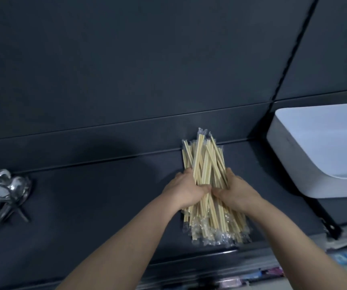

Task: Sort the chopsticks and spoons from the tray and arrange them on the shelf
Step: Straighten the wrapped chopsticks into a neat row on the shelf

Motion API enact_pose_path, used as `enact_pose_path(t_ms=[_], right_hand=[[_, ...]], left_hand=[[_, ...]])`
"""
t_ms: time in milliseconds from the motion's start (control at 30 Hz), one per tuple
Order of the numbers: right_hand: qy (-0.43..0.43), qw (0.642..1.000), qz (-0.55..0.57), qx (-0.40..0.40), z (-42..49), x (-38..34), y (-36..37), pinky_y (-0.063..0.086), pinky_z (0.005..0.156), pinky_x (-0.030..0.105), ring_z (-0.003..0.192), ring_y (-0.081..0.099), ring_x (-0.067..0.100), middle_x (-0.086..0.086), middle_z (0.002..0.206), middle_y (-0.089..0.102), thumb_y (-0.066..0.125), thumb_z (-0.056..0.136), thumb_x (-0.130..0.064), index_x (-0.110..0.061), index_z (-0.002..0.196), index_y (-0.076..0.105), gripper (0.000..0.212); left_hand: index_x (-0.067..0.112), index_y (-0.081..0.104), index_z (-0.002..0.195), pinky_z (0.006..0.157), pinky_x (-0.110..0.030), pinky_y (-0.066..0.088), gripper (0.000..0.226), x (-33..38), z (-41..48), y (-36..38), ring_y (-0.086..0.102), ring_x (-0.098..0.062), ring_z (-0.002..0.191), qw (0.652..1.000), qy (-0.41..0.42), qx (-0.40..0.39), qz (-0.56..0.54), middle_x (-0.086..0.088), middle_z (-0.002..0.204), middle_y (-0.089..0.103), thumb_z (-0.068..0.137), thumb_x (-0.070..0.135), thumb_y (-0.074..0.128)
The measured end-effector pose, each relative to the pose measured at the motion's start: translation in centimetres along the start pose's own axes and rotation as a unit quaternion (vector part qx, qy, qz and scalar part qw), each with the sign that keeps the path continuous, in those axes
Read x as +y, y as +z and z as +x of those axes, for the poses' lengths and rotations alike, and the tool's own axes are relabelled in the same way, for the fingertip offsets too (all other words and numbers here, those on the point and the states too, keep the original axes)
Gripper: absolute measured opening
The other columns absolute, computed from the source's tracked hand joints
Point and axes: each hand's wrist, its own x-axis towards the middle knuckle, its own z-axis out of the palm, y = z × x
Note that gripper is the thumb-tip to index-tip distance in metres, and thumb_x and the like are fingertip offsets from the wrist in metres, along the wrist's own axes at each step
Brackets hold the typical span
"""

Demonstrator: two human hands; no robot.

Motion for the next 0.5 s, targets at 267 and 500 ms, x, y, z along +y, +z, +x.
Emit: enact_pose_path(t_ms=[267,500], right_hand=[[-0.008,1.000,0.003,0.011,0.3,4.1,-3.2,0.043,0.097,0.034,0.127,0.047,0.027,0.010,0.145,0.043,0.041,0.097,-0.044,-0.012,0.149,0.024,0.063],[-0.068,0.997,-0.003,0.030,-0.1,4.9,-4.4,0.045,0.086,0.033,0.111,0.054,0.028,0.010,0.130,0.051,0.039,0.096,-0.023,-0.017,0.136,0.039,0.040]], left_hand=[[0.014,0.047,0.135,0.089,-0.038,0.047,0.085,5.2,0.7,1.4,0.047,-0.026,0.126,0.994,-0.027,0.079,0.075,-0.006,0.139,0.045,0.078,0.076,0.052],[0.018,0.056,0.080,0.054,-0.026,0.044,0.029,7.1,1.4,1.6,0.058,-0.015,0.065,0.990,-0.058,0.104,0.078,0.004,0.076,0.059,0.077,0.045,0.067]])
